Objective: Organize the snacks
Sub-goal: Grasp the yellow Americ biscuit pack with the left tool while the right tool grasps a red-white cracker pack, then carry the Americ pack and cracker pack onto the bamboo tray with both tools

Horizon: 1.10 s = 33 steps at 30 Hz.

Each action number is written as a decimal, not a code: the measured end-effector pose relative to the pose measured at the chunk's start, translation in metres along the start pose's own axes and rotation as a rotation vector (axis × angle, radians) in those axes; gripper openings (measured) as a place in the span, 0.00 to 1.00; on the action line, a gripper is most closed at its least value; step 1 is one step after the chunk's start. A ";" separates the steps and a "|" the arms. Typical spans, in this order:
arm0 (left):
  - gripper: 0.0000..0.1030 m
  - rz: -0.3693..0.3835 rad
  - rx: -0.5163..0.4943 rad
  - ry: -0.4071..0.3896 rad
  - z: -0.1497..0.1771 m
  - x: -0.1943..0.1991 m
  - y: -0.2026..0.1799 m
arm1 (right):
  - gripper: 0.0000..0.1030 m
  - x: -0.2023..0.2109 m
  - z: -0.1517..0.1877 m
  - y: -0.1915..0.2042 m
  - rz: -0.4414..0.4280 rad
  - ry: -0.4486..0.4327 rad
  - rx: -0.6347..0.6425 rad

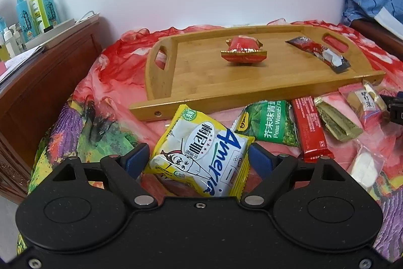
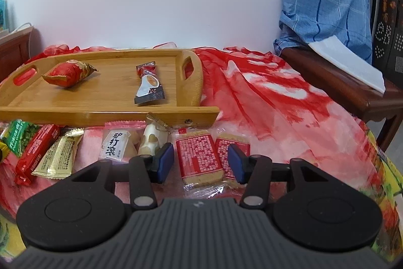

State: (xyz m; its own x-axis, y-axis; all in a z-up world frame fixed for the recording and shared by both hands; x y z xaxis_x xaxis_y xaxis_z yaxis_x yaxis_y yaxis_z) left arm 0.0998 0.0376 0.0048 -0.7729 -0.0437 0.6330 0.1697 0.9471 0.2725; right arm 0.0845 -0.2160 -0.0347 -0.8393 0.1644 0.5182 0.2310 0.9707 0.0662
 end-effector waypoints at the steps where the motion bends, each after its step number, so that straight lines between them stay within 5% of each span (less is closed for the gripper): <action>1: 0.82 -0.001 -0.003 0.003 0.001 0.000 -0.001 | 0.57 0.000 0.000 0.001 0.002 -0.002 0.009; 5: 0.78 0.000 -0.007 0.002 0.001 0.002 -0.003 | 0.55 -0.004 0.000 0.006 -0.005 -0.006 0.038; 7: 0.68 0.014 -0.003 0.004 0.001 0.004 -0.003 | 0.50 -0.006 -0.001 0.007 -0.010 -0.009 0.041; 11: 0.65 0.019 -0.007 0.004 0.001 0.010 -0.005 | 0.38 -0.003 0.000 0.008 -0.025 -0.013 0.033; 23: 0.60 -0.036 0.049 0.001 -0.005 0.028 -0.002 | 0.36 0.009 0.000 -0.005 -0.063 -0.001 -0.069; 33: 0.60 -0.020 0.123 -0.029 -0.013 0.045 0.004 | 0.36 0.031 -0.012 -0.014 -0.129 -0.087 -0.140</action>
State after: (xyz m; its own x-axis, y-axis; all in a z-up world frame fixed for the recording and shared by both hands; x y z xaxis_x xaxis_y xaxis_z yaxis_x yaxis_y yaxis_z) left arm 0.0742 0.0352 0.0437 -0.7932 -0.0552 0.6065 0.0794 0.9780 0.1929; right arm 0.0616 -0.2265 -0.0094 -0.9044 0.0611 0.4224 0.1803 0.9517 0.2484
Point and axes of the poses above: each gripper's, at about its wrist camera, not at the fingertips, and x roughly against the way its jaws point, y to its left, z to its underside, the point moved 2 cm from there along -x, roughly the way its jaws point, and after that the axes turned 10 degrees about -x, right-handed, at the moved point
